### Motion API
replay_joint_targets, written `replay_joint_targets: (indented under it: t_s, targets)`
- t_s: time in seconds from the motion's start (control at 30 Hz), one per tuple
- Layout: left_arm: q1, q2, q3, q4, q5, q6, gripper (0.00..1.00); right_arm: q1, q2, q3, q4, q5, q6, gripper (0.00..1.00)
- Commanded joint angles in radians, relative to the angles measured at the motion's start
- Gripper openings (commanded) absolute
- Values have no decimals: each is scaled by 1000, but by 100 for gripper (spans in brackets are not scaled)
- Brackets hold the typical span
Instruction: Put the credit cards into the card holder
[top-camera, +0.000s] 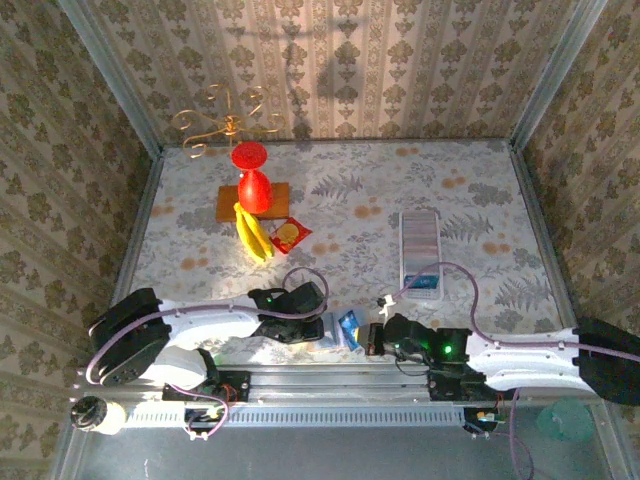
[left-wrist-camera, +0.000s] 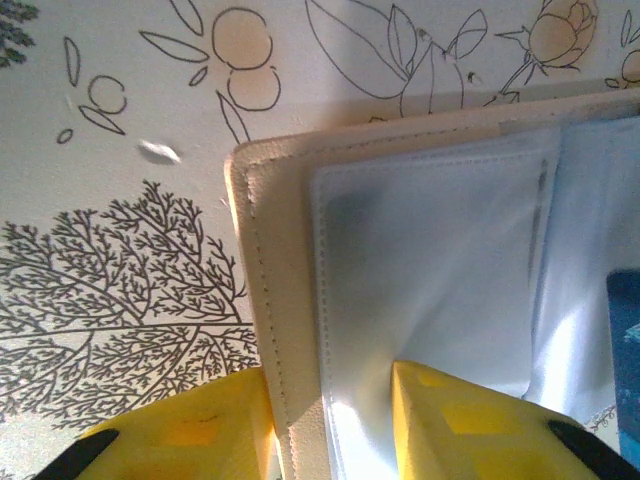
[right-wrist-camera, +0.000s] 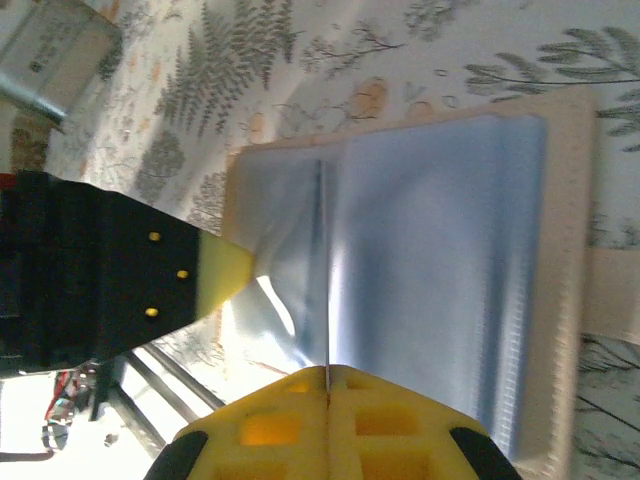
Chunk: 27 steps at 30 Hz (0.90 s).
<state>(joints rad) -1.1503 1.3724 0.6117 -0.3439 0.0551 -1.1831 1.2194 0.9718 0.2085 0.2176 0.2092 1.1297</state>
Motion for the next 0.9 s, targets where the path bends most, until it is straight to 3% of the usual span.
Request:
replay_joint_targets:
  t_s: [0.0,0.37,0.87]
  targets:
    - [-8,20,-40,-3,49,-24,35,11,36,21,86,12,17,0]
    - [-17,6,-50,5,45,-29,35,17,107,36,72,-29,83,0]
    - [-26,-7,-70,19,58,-43,34,15,217,61,161,-37,30,0]
